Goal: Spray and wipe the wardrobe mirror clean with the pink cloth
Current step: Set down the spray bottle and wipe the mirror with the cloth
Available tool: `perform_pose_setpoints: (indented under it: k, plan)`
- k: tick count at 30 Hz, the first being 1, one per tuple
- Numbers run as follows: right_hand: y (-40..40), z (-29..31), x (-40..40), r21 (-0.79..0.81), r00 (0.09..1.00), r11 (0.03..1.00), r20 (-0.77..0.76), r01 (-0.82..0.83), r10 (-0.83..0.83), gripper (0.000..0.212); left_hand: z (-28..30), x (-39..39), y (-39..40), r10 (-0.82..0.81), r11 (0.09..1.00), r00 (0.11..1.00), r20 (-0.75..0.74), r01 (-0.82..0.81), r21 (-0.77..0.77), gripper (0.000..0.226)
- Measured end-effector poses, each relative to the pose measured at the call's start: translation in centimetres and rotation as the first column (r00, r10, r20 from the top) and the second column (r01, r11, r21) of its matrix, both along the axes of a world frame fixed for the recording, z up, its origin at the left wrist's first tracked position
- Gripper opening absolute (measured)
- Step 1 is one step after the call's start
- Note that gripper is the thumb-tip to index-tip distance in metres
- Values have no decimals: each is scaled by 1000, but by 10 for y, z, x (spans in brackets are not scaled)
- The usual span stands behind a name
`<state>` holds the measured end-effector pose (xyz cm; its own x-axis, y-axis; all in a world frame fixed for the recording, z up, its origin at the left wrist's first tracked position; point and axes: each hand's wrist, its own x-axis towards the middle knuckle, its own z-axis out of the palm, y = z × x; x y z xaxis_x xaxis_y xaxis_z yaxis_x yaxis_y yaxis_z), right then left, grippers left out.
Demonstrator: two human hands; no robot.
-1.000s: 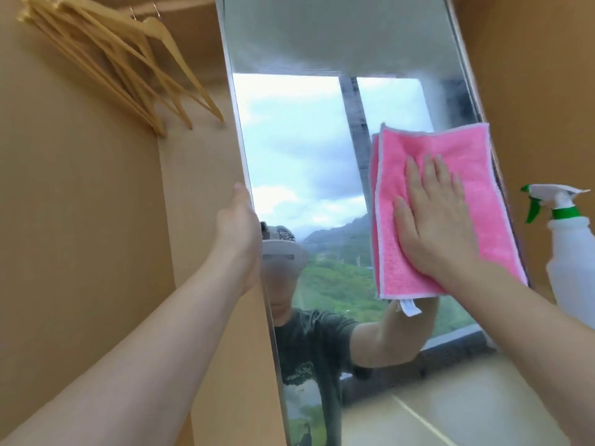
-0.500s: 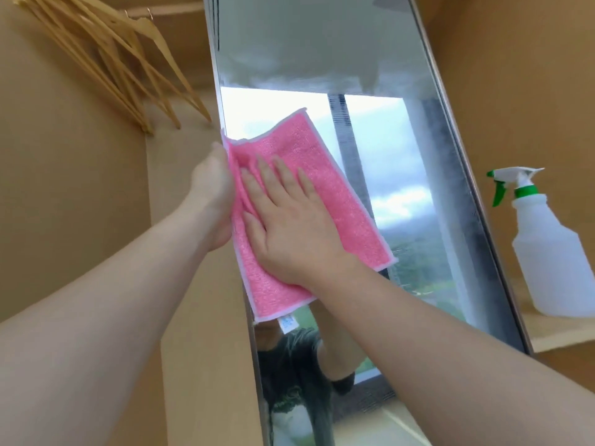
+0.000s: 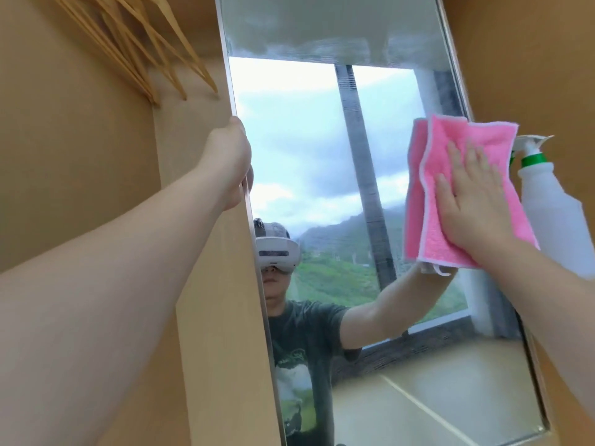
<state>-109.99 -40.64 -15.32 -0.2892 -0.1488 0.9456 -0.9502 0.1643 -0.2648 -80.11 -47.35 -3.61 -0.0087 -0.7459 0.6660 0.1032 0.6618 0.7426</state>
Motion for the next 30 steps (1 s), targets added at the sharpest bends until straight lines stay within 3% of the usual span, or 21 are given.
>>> perform_pose_setpoints:
  k: [3, 7, 10, 13, 16, 19, 22, 24, 27, 30]
  plan:
    - [-2, -13, -10, -36, 997, 999, 69, 23, -21, 62, -3, 2, 5, -62, 994, 994, -92, 70, 87, 37]
    - [-2, -24, -3, -48, 993, 998, 111, 34, -29, 60, -33, 5, 5, -47, 996, 999, 7, 47, 70, 39]
    - [-1, -32, 2, -50, 990, 998, 135, 40, -33, 59, -68, 8, 4, -81, 986, 995, 50, 72, 152, 44]
    - [-3, -39, 13, -54, 982, 998, 188, 30, -19, 61, -90, 11, 8, -219, 947, 975, -48, 224, 232, 46]
    - [-6, -39, 45, -45, 981, 999, 195, 2, 7, 62, -95, 11, 14, -210, 944, 976, -62, 219, 246, 40]
    - [-14, -36, 107, 35, 995, 999, 93, -40, 37, 62, -93, 15, 16, -228, 931, 974, -9, 221, 292, 43]
    - [-33, -33, 186, 123, 984, 985, -112, -122, 136, 59, -94, 22, 17, -313, 909, 948, 61, 280, 308, 46]
    - [-47, -32, 225, 151, 961, 981, -229, -121, 154, 58, -96, 24, 15, -364, 896, 931, 16, 345, 280, 41]
    - [-53, -34, 238, 160, 952, 981, -267, -109, 149, 57, -99, 27, 17, -426, 868, 904, -26, 417, 270, 36]
    - [-48, -45, 227, 182, 924, 973, -328, -141, 195, 56, -102, 24, 21, -344, 918, 939, 23, 331, 216, 29]
